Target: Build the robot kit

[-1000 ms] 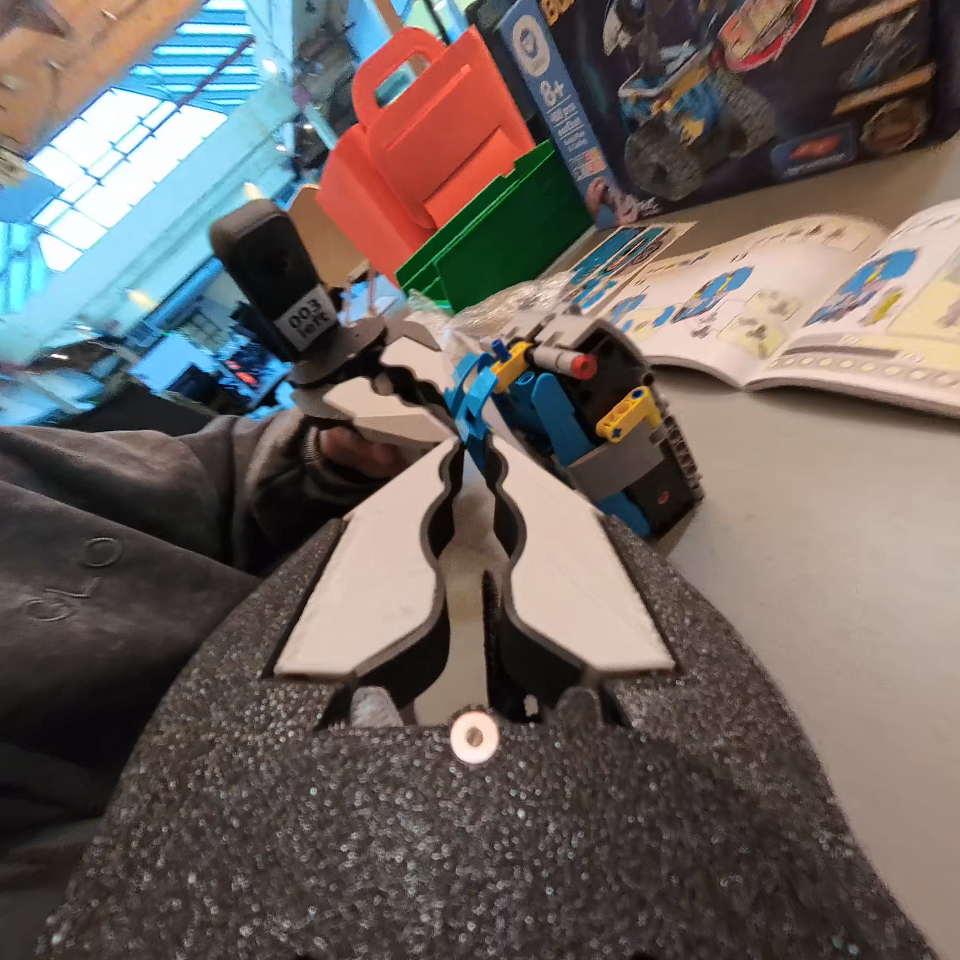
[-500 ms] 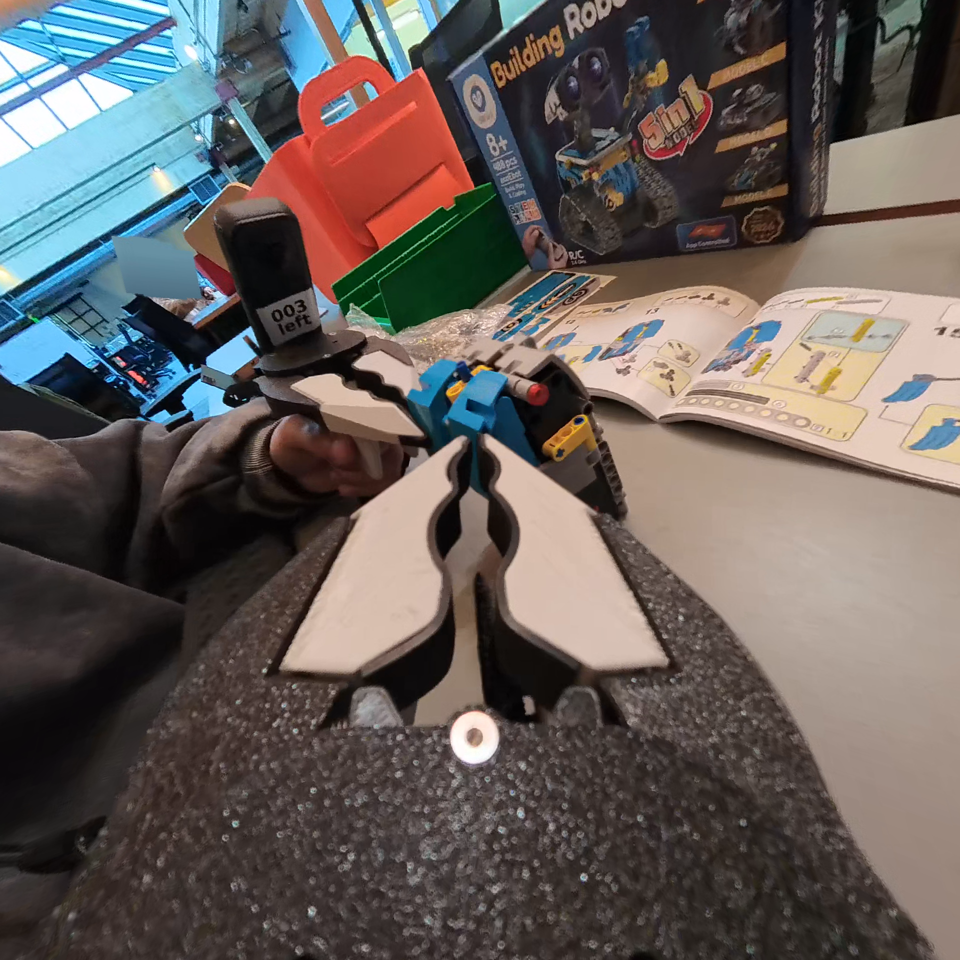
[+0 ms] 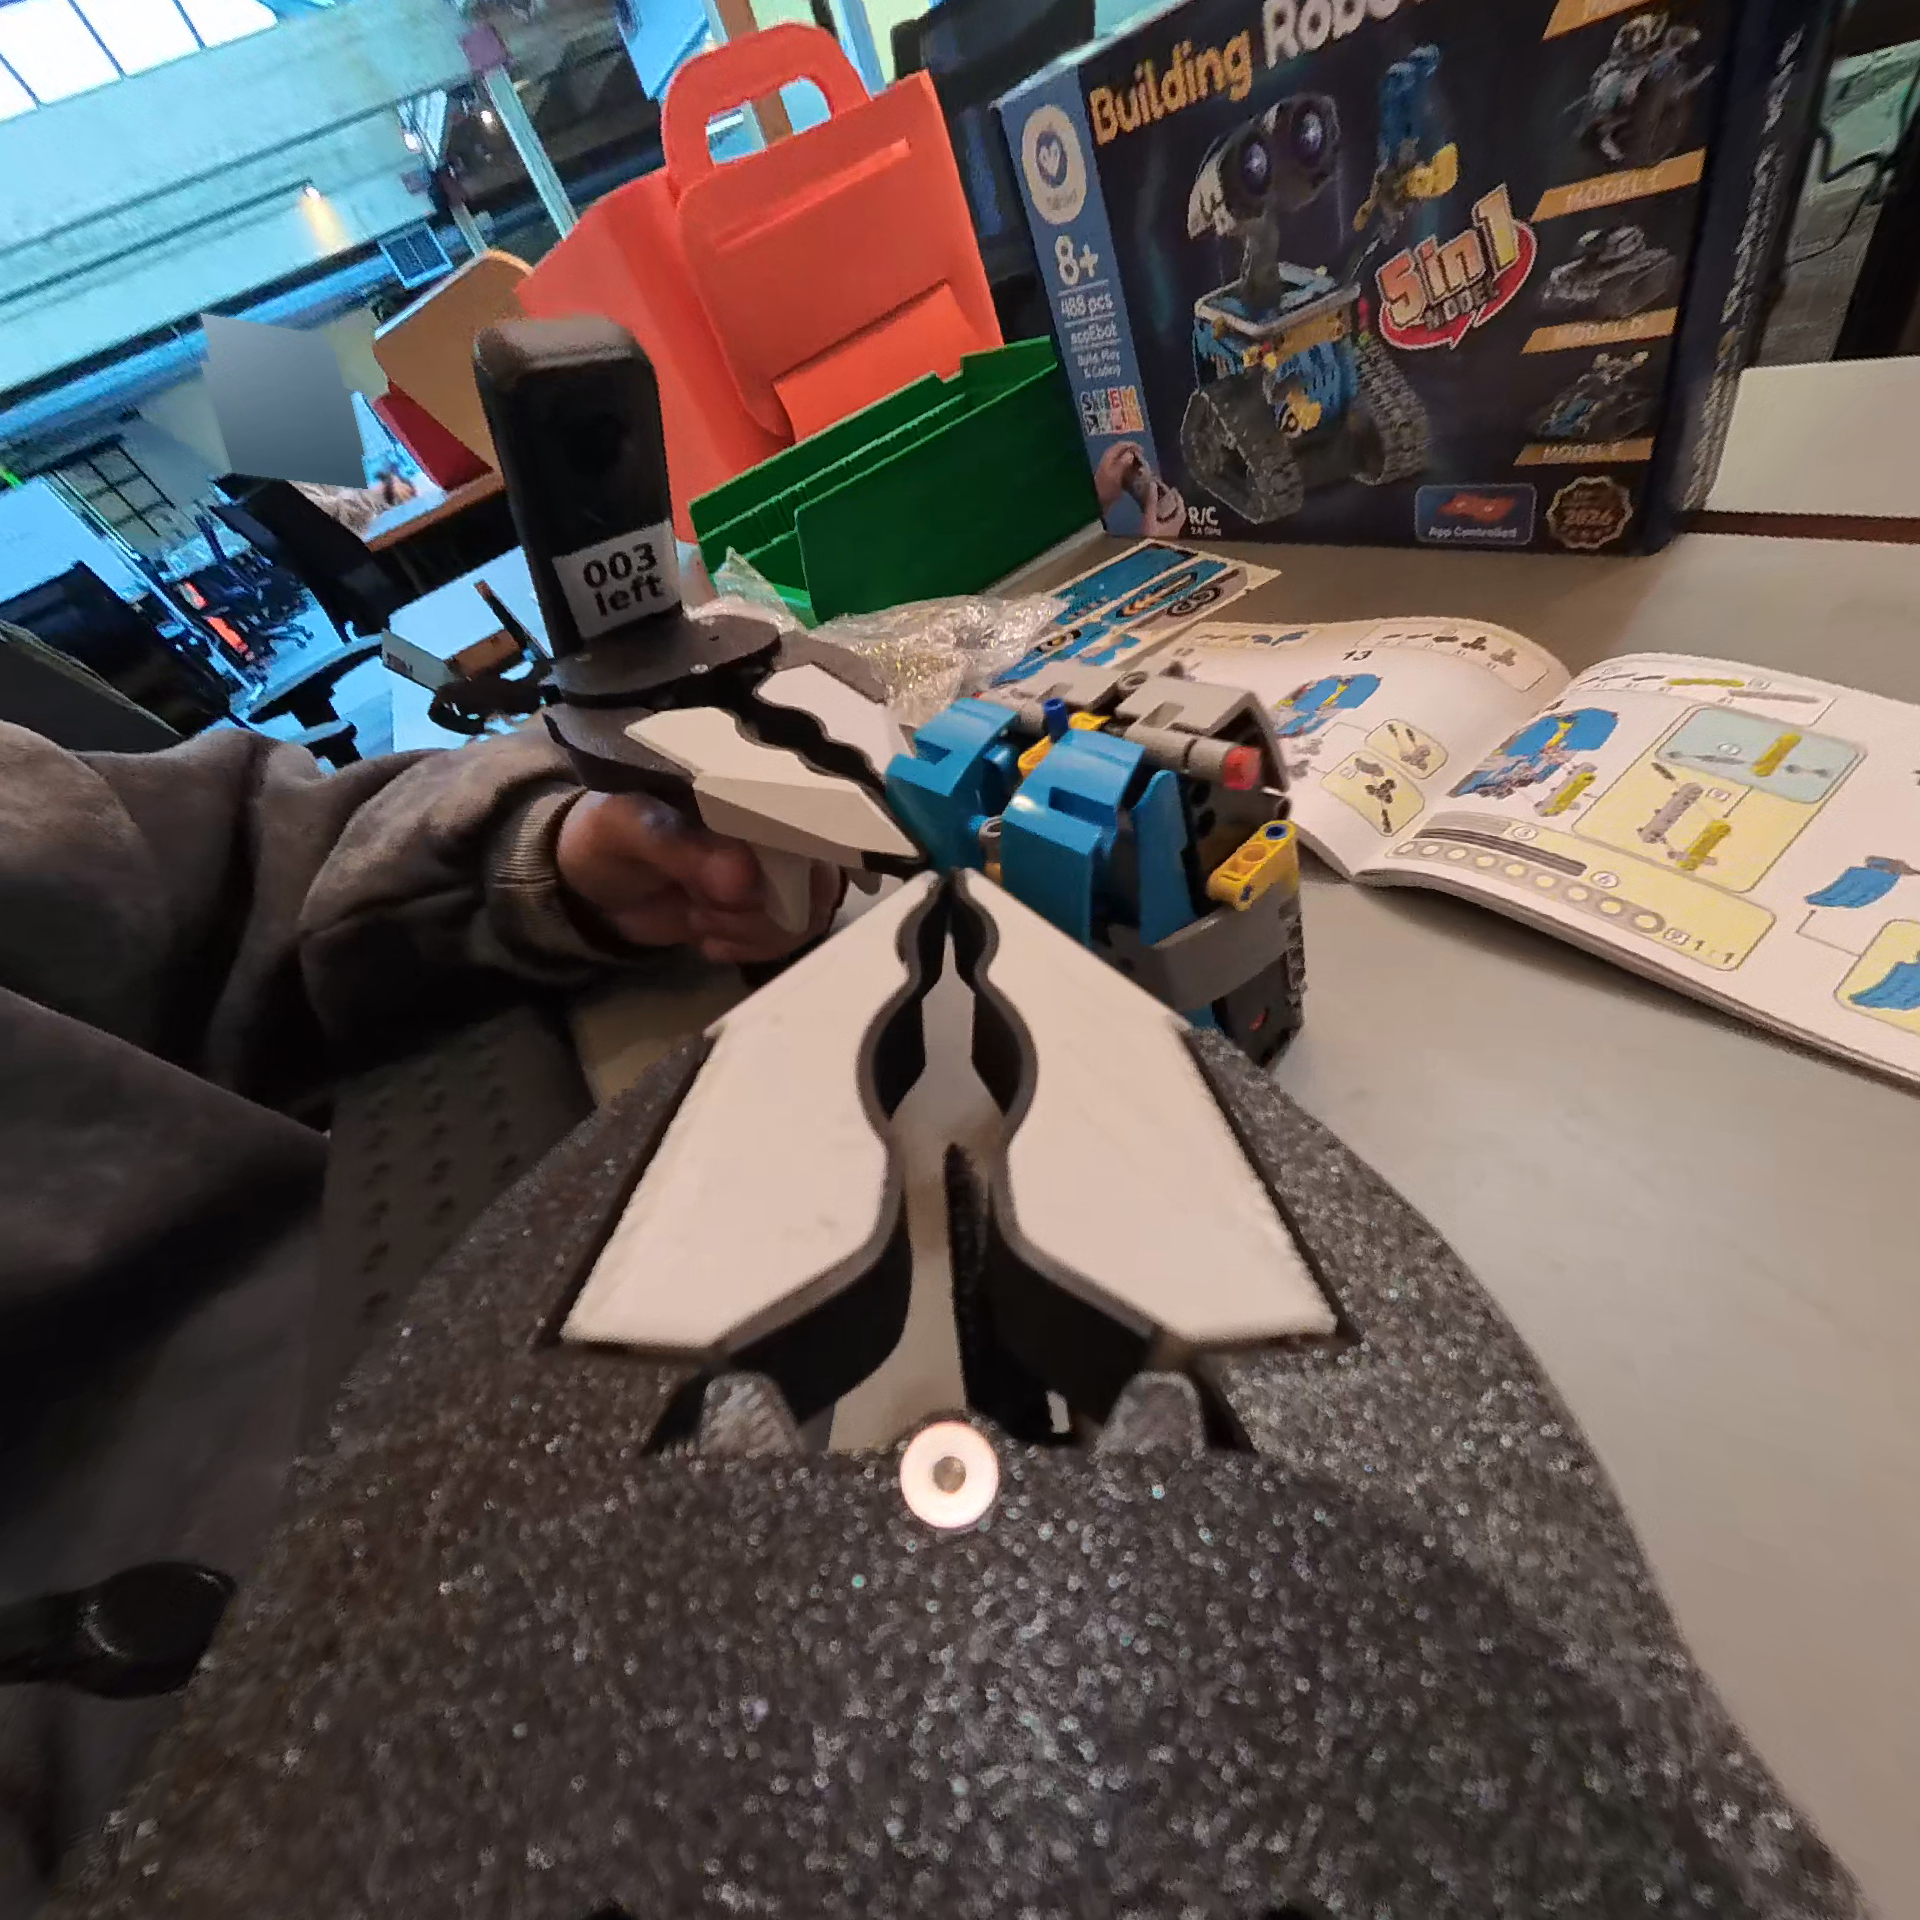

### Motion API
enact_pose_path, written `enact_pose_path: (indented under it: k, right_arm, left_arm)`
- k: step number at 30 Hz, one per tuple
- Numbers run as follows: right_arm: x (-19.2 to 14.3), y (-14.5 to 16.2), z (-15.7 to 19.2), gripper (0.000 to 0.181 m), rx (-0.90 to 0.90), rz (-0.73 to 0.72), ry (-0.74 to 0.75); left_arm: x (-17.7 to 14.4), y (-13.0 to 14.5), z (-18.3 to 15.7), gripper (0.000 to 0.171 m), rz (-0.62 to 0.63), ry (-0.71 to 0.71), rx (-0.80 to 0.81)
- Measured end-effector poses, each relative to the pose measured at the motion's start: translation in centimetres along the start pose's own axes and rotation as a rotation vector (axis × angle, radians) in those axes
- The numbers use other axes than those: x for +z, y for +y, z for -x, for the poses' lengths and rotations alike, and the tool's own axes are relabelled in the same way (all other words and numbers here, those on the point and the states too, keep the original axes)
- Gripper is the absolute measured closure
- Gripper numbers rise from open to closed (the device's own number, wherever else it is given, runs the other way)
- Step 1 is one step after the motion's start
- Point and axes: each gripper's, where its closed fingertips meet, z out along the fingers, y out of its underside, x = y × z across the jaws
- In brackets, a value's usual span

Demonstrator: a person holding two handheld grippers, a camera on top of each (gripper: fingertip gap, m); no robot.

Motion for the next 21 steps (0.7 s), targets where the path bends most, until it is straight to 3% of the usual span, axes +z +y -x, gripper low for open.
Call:
enact_pose_path:
  k: [3, 6, 8, 11, 16, 18, 21]
  right_arm:
    - [-2.3, -1.6, -1.3, 0.18, -0.049, -0.015, 0.054]
    - [-7.5, -4.0, -4.8, 0.177, -0.097, 0.069, 0.217]
    - [-11.1, -2.3, -6.9, 0.17, -0.06, 0.292, 0.29]
    - [-15.2, 2.8, -8.3, 0.163, -0.049, 0.608, 0.341]
    - [-12.7, 7.9, -6.4, 0.157, -0.068, 0.643, 0.2]
    - [-11.7, 8.4, -6.7, 0.157, -0.157, 0.658, 0.216]
    - [-10.5, 8.1, -6.8, 0.156, -0.142, 0.639, 0.233]
  left_arm:
    - [-0.1, 0.7, -1.3, 0.171, 0.041, 0.062, 0.018]
    - [-0.3, 3.6, -3.8, 0.171, 0.219, 0.163, 0.057]
    - [-0.5, 5.8, -5.0, 0.171, 0.348, 0.22, 0.043]
    - [-0.4, 7.3, -5.9, 0.171, 0.432, 0.256, -0.029]
    - [-0.8, 8.2, -6.6, 0.171, 0.489, 0.327, -0.192]
    - [-1.1, 8.3, -7.0, 0.171, 0.502, 0.368, -0.214]
    - [-1.4, 8.7, -7.5, 0.171, 0.525, 0.398, -0.212]
